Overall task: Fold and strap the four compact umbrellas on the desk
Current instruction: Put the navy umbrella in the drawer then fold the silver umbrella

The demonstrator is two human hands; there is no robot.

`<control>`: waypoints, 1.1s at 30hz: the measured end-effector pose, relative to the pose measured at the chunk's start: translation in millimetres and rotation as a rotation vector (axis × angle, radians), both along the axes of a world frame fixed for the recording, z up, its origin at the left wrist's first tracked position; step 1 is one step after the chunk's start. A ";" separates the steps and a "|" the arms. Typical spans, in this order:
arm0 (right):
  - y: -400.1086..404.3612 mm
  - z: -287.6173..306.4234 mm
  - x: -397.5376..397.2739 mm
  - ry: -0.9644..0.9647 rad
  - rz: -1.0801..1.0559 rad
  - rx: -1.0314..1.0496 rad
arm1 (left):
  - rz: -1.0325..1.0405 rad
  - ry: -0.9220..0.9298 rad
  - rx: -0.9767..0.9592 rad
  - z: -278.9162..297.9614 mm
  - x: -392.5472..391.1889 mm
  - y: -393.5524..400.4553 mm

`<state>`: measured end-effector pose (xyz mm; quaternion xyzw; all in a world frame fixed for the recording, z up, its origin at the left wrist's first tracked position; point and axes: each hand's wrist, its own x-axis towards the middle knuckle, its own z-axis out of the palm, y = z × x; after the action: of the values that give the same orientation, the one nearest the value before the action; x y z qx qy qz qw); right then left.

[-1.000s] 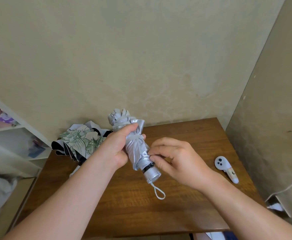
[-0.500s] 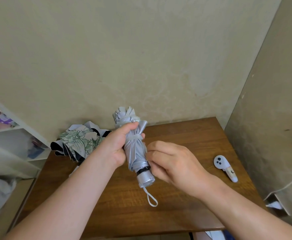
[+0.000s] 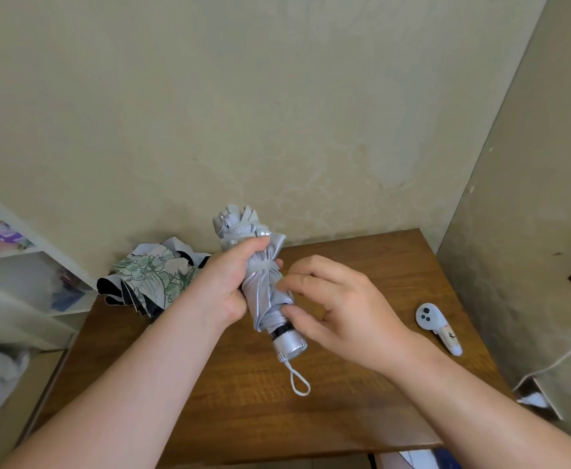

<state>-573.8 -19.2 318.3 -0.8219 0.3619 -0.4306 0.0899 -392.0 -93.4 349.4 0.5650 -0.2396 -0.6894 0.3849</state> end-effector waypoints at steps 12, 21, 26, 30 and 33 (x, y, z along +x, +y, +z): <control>9.3 -10.4 10.8 0.062 0.030 -0.001 | 0.256 -0.045 -0.201 3.0 5.5 -5.8; -6.5 -9.9 22.2 -0.412 -0.109 0.913 | 0.063 0.083 -0.301 -1.3 -22.8 18.3; 8.2 -19.8 11.3 -0.564 -0.195 1.028 | -0.012 0.235 -0.252 -9.6 -28.1 16.0; 24.8 -19.4 -4.9 -0.720 -0.028 1.228 | -0.067 0.337 -0.249 -21.5 -23.3 4.3; 32.3 -19.8 -7.7 -0.930 0.021 1.324 | -0.316 0.453 -0.203 -37.2 -29.1 4.0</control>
<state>-581.5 13.1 298.5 -0.3385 0.4598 -0.4239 0.7031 -421.0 -89.4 312.3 0.3113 -0.3002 -0.8217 0.3711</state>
